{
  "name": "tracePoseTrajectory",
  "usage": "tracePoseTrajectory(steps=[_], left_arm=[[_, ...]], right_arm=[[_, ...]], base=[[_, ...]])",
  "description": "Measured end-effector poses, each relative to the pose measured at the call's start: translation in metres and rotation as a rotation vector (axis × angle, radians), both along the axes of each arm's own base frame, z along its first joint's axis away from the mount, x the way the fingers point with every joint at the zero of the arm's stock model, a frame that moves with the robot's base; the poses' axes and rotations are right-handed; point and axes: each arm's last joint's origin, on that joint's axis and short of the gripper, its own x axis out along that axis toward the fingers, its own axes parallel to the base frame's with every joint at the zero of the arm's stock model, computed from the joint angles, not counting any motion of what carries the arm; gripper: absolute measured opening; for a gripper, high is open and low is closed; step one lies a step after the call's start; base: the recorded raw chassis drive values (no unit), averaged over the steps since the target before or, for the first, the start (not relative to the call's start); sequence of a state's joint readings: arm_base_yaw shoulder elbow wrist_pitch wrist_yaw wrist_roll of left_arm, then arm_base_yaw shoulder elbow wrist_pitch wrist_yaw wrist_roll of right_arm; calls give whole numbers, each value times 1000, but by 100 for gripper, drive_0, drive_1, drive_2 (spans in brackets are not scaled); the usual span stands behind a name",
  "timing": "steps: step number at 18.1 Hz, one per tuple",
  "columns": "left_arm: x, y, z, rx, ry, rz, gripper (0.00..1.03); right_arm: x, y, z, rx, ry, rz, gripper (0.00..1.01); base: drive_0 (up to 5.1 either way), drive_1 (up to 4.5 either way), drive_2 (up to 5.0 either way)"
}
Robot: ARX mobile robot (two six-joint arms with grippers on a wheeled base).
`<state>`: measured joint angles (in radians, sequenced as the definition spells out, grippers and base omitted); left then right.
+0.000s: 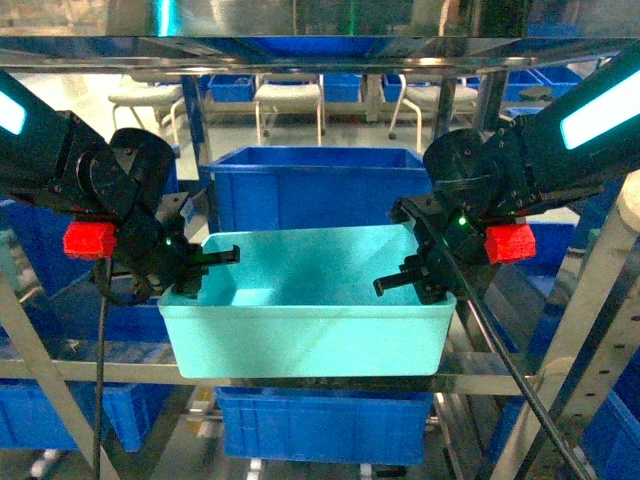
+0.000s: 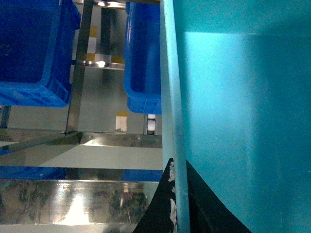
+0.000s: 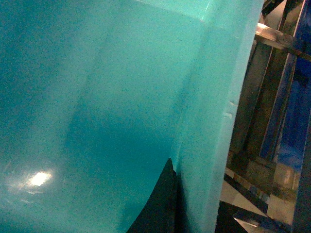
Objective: Organize blue bins on left shelf correctly
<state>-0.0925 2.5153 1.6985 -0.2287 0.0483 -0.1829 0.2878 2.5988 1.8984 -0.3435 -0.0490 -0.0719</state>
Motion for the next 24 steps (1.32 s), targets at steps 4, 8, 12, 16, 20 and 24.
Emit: tracePoseTrajectory(steps=[4,8,12,16,20,24], left_arm=[[19,3,-4,-12,12,1,2],[23,4,-5,-12,17,3,2],[27,6,-5,-17,21,5,2],[33,11,-6,-36,30,10,2],[33,11,-5,-47,25,17,5],[34,11,-4,-63,18,20,46]], right_arm=[[12,4,-2,-7,-7,-4,2],[16,4,-5,-14,2,-7,2],[21,6,-6,-16,4,-7,2],[28,8,-8,-20,1,-1,2],[28,8,-8,-21,-1,-2,2],[24,14,-9,-43,1,121,19]], base=[[0,0,0],[0,0,0],[0,0,0],[0,0,0],[0,0,0],[0,0,0]])
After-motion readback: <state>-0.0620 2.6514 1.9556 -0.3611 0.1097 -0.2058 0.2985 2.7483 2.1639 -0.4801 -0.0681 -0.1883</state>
